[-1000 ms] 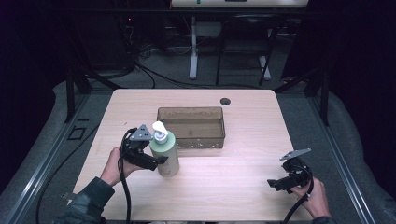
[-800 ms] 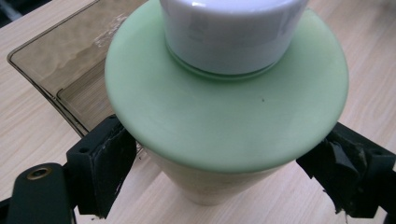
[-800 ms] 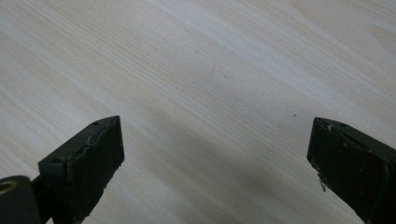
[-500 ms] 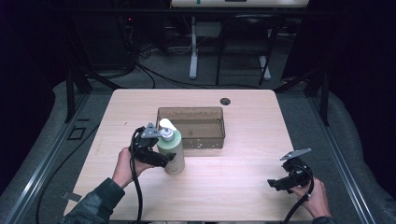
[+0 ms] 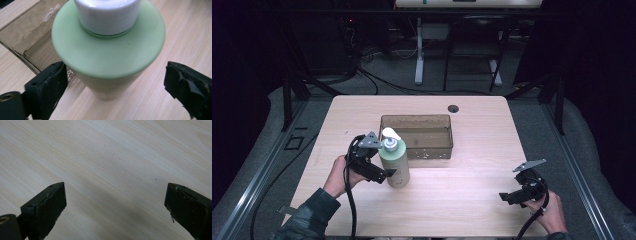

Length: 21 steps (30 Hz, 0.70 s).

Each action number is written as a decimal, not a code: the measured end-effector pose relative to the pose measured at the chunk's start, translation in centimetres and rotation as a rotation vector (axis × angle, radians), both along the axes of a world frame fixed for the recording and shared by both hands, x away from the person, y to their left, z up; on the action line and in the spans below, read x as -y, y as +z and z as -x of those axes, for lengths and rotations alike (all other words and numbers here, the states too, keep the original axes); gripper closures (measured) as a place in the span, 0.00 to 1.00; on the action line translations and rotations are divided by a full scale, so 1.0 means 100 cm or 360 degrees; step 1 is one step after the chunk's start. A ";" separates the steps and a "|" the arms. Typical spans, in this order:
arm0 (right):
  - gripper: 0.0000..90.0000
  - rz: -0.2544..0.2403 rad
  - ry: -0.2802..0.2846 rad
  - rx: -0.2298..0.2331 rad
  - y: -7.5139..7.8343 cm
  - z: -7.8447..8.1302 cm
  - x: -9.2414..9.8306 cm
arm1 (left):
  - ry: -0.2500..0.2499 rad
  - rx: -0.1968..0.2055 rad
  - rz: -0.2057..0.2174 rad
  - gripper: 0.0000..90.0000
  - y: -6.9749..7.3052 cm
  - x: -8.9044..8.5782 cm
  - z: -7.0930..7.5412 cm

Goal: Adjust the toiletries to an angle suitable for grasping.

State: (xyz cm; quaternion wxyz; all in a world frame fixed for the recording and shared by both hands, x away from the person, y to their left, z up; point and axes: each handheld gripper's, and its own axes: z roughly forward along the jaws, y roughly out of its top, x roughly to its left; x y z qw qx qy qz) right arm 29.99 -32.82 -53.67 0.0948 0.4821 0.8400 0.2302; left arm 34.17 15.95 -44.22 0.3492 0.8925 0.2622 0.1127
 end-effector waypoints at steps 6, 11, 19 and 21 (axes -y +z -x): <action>0.04 -0.0009 -0.0009 0.0000 0.001 0.001 0.003 | -0.0050 -0.0008 -0.0017 0.01 0.012 -0.004 -0.003; 0.04 -0.0006 -0.0009 -0.0001 0.000 0.001 0.004 | -0.0084 -0.0010 -0.0086 0.00 0.025 -0.004 -0.006; 0.04 -0.0003 -0.0004 -0.0001 0.001 0.001 0.003 | -0.0133 0.0006 -0.0124 0.00 0.053 -0.007 -0.014; 0.04 -0.0003 0.0001 -0.0001 0.001 0.001 0.003 | -0.0139 0.0026 -0.0147 0.00 0.061 -0.006 -0.016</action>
